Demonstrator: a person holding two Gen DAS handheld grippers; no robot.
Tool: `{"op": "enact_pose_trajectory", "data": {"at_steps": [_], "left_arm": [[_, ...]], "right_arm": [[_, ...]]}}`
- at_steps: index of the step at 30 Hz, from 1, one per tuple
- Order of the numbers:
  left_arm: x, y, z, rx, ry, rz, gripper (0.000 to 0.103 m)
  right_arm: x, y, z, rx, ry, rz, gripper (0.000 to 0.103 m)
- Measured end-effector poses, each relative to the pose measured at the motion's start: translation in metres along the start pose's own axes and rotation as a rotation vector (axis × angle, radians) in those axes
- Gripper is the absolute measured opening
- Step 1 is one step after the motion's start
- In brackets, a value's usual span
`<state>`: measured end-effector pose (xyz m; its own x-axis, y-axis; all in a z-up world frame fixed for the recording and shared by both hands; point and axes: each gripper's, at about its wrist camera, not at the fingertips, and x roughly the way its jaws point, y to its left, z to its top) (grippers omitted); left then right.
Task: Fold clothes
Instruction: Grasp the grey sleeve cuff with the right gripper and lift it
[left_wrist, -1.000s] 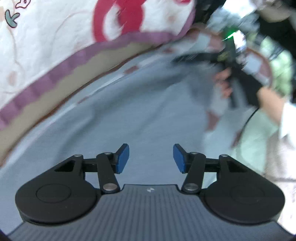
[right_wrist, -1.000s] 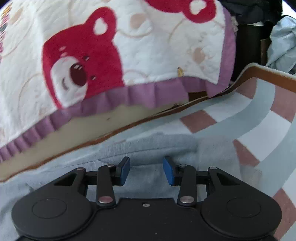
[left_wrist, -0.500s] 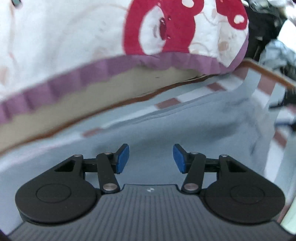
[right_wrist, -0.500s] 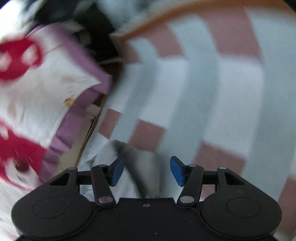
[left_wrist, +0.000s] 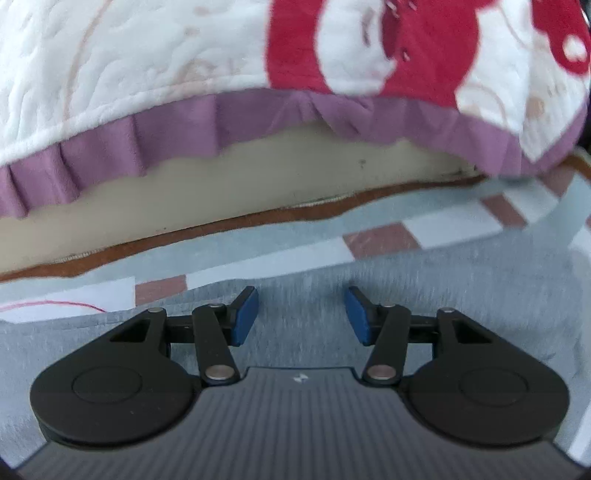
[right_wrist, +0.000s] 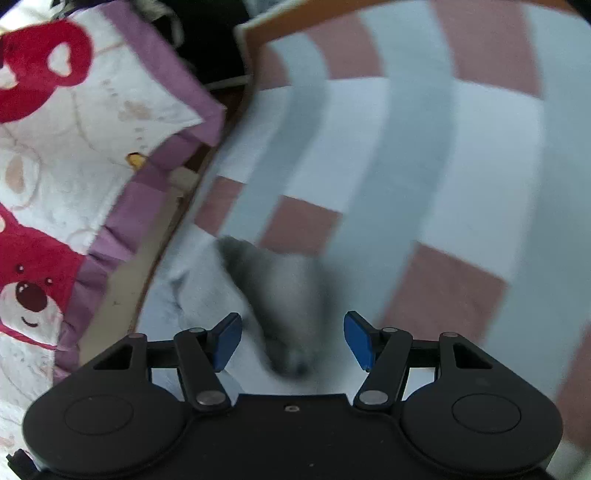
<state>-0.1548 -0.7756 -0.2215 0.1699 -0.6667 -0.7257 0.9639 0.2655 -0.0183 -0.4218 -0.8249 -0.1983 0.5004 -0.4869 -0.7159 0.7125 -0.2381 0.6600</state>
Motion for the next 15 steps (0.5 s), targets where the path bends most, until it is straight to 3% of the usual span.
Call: {"op": "enact_pose_trajectory", "data": {"at_steps": [4,8,9,10,12,15], "left_arm": [[0.015,-0.008,0.010,-0.033,0.020,0.029,0.051],[0.016,-0.011,0.017,-0.026,0.023,0.031,0.051],[0.015,-0.009,0.018,-0.029,0.025,0.026,0.051],[0.013,-0.006,0.018,-0.040,0.026,0.019,0.051],[0.007,0.001,0.019,-0.062,0.026,0.006,0.051],[-0.004,0.013,0.018,-0.064,0.005,-0.022,0.056]], "right_arm": [[0.000,-0.015,-0.014,0.104,0.014,0.007,0.072],[0.016,0.002,-0.029,0.017,-0.067,0.042,0.071],[0.021,0.010,-0.032,-0.037,-0.103,0.040,0.052],[0.024,0.020,-0.034,-0.103,-0.144,0.028,0.024],[0.020,0.042,-0.039,-0.240,-0.247,0.028,0.017],[-0.041,0.085,-0.055,-0.525,-0.441,0.152,0.013]]}}
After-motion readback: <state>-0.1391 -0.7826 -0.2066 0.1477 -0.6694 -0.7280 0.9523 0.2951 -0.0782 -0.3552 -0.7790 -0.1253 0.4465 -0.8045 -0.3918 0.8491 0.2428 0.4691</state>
